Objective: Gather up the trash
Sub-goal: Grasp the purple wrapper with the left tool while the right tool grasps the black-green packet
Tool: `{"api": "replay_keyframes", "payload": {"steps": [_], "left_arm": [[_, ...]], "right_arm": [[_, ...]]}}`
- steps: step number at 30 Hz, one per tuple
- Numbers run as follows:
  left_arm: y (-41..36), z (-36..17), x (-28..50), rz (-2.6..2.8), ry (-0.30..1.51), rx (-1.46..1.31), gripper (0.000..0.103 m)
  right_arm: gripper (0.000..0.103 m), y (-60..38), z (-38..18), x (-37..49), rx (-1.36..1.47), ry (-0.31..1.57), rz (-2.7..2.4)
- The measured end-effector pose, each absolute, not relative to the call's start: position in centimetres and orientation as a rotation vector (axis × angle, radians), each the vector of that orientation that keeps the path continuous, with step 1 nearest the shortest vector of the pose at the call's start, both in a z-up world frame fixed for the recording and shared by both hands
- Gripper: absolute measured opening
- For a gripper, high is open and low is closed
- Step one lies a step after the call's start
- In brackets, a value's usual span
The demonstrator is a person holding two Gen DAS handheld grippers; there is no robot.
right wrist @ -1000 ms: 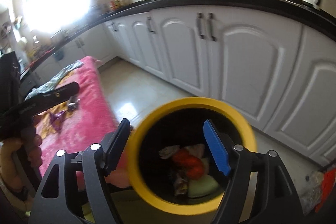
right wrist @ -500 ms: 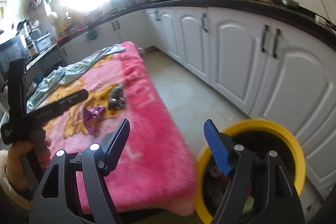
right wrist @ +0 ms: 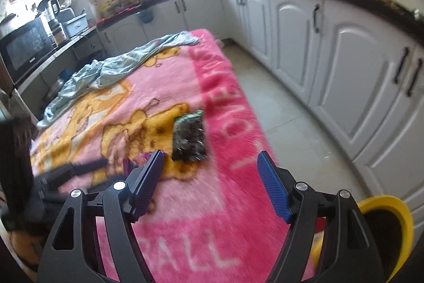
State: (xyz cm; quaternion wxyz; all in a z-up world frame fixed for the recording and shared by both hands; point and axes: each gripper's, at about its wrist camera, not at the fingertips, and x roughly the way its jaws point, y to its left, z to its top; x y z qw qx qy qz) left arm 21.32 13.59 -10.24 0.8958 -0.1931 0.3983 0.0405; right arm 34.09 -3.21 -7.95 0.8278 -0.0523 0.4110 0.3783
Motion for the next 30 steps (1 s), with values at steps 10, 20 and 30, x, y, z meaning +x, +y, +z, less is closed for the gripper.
{"api": "replay_keyframes", "payload": {"steps": [10, 20, 30], "left_arm": [[14.0, -12.7, 22.4, 0.05, 0.874, -0.448, 0.017], [13.4, -12.1, 22.0, 0.037, 0.861, -0.421, 0.01], [8.8, -8.7, 22.5, -0.044, 0.808, -0.336, 0.01]], "right_arm": [[0.067, 4.2, -11.7, 37.5, -0.181, 1.01, 0.867], [0.038, 4.2, -13.9, 38.3, -0.192, 1.055, 0.821], [0.038, -7.2, -9.3, 35.1, -0.035, 0.953, 0.799]]}}
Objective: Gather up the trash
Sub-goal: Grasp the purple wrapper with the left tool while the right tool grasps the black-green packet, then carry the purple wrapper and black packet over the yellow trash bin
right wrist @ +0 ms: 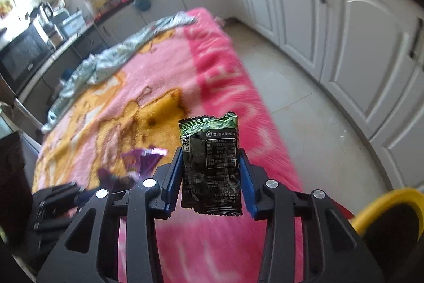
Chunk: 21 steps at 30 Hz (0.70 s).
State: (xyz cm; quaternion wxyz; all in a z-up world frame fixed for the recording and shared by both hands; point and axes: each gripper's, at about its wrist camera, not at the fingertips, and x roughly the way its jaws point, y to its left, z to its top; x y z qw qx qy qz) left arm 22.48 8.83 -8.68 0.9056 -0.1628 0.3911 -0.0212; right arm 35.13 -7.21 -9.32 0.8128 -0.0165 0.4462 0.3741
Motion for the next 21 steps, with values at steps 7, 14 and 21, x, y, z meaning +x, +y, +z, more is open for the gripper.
{"api": "replay_keyframes", "payload": {"steps": [7, 14, 21], "left_arm": [[2.4, -6.3, 23.6, -0.156, 0.775, -0.264, 0.01], [-4.5, -5.4, 25.1, -0.263, 0.764, -0.193, 0.01], [-10.9, -5.3, 26.3, -0.354, 0.767, -0.127, 0.01]], "right_arm": [[0.038, -18.8, -6.8, 31.6, 0.059, 0.874, 0.692], [0.038, -28.2, -6.2, 28.4, 0.138, 0.822, 0.548], [0.04, -33.1, -6.2, 26.5, 0.125, 0.795, 0.449]]}}
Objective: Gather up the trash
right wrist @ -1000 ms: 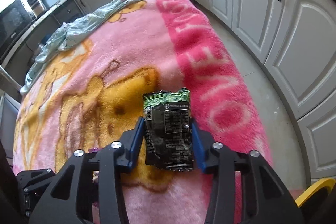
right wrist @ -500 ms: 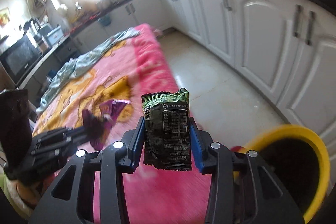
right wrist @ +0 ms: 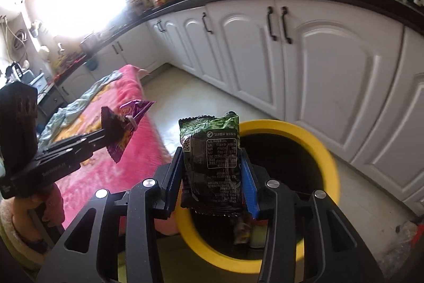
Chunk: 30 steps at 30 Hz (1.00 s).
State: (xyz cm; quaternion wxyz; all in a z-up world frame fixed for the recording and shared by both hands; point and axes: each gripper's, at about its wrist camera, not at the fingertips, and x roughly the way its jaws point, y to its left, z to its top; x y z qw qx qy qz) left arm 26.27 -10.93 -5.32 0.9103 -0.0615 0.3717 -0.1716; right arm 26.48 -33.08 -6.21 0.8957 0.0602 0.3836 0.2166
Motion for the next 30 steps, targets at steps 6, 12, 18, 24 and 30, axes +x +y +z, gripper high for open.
{"api": "replay_keyframes", "payload": {"steps": [6, 12, 18, 24, 30], "left_arm": [[-13.8, -6.2, 27.2, -0.386, 0.789, -0.095, 0.01], [-14.9, -6.7, 27.8, -0.401, 0.805, -0.089, 0.011], [-14.4, -6.5, 27.2, -0.396, 0.802, -0.093, 0.051], [-12.7, -5.2, 25.8, -0.375, 0.773, -0.111, 0.073], [-10.3, -3.6, 23.6, -0.33, 0.743, -0.118, 0.092]], "right_arm": [[0.04, -34.6, -7.0, 26.0, 0.124, 0.791, 0.408], [0.053, -35.7, -7.4, 25.9, 0.157, 0.789, 0.38], [0.066, -36.7, -6.7, 24.9, 0.179, 0.767, 0.339], [0.079, -36.3, -5.2, 21.7, 0.148, 0.723, 0.312], [0.09, -34.9, -3.5, 18.2, 0.103, 0.673, 0.289]]}}
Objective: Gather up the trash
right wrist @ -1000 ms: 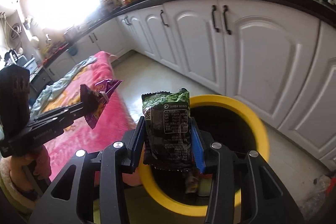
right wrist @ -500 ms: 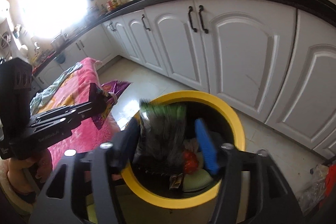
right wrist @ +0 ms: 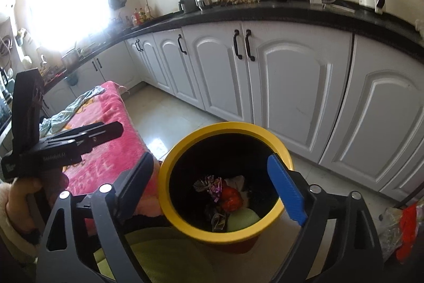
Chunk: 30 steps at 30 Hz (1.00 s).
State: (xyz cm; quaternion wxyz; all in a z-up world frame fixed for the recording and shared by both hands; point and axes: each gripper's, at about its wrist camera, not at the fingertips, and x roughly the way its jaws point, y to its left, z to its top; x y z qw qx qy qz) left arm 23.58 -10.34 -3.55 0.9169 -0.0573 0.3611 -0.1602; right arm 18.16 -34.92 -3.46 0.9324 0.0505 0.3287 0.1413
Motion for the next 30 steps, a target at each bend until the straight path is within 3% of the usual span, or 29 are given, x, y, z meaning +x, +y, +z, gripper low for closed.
{"api": "replay_keyframes", "payload": {"steps": [6, 30], "left_arm": [[-8.1, -2.5, 20.8, -0.28, 0.716, -0.101, 0.092], [-2.6, -1.0, 10.0, -0.138, 0.593, -0.091, 0.092]], "right_arm": [[0.097, -33.1, -1.8, 14.8, 0.067, 0.608, 0.275], [0.097, -26.3, -2.1, 5.6, -0.097, 0.453, 0.26]]}}
